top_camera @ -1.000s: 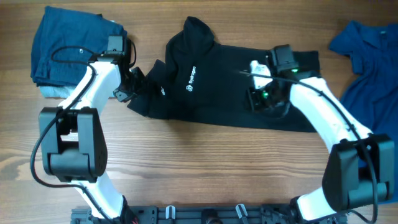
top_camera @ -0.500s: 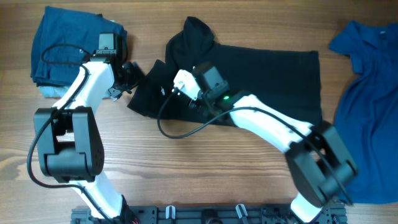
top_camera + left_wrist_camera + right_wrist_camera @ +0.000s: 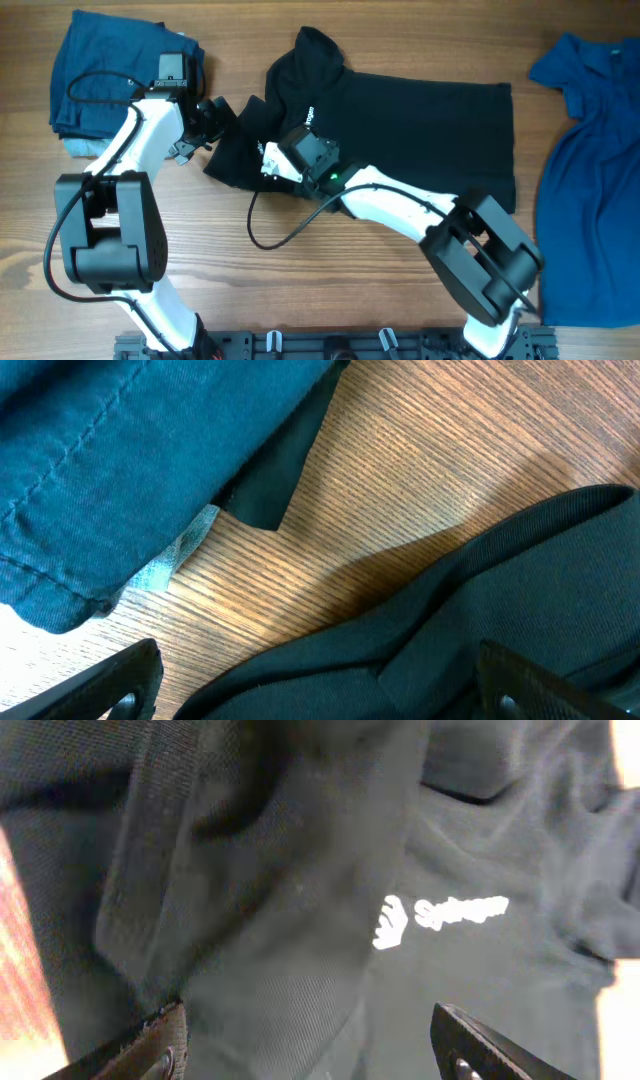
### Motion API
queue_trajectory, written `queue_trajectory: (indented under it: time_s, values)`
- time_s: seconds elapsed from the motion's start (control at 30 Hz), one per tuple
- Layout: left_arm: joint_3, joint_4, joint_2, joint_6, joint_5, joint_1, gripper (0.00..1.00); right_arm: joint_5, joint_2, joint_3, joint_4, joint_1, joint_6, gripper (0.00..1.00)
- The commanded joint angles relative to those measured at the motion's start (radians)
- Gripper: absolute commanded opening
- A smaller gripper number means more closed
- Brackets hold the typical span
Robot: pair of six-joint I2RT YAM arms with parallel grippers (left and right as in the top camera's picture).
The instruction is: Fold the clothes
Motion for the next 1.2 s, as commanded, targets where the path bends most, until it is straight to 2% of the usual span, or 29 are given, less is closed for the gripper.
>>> queue_trajectory:
  time_s: [0.0,0.03,0.1,0.13,0.23,0.3,0.73,1.17]
  values:
    - [-0.006,0.003,0.006,0.005,0.008,0.003,1.00,0.011,-0.119,0.004,-0.056,0.003,0.035,0.77]
    - [-0.006,0.003,0.006,0.005,0.009,0.003,1.00,-0.027,-0.121,0.004,-0.084,0.003,0.040,0.74]
    - [-0.006,0.003,0.006,0.005,0.008,0.003,1.00,-0.164,-0.117,0.004,-0.131,0.003,0.174,0.56]
    - [-0.006,0.003,0.006,0.005,0.009,0.003,1.00,-0.206,-0.117,0.004,-0.134,0.003,0.234,0.54]
    - [-0.006,0.003,0.006,0.005,0.009,0.003,1.00,-0.315,-0.117,0.004,-0.130,0.003,0.412,0.53]
    - [-0.006,0.003,0.006,0.005,0.009,0.003,1.00,-0.334,-0.114,0.004,-0.129,0.003,0.443,0.53]
    - [-0.006,0.003,0.006,0.005,0.008,0.003,1.00,-0.330,-0.011,0.004,-0.012,0.003,0.444,0.52]
    - [-0.006,0.003,0.006,0.005,0.008,0.003,1.00,-0.307,0.045,0.004,0.063,0.003,0.443,0.58]
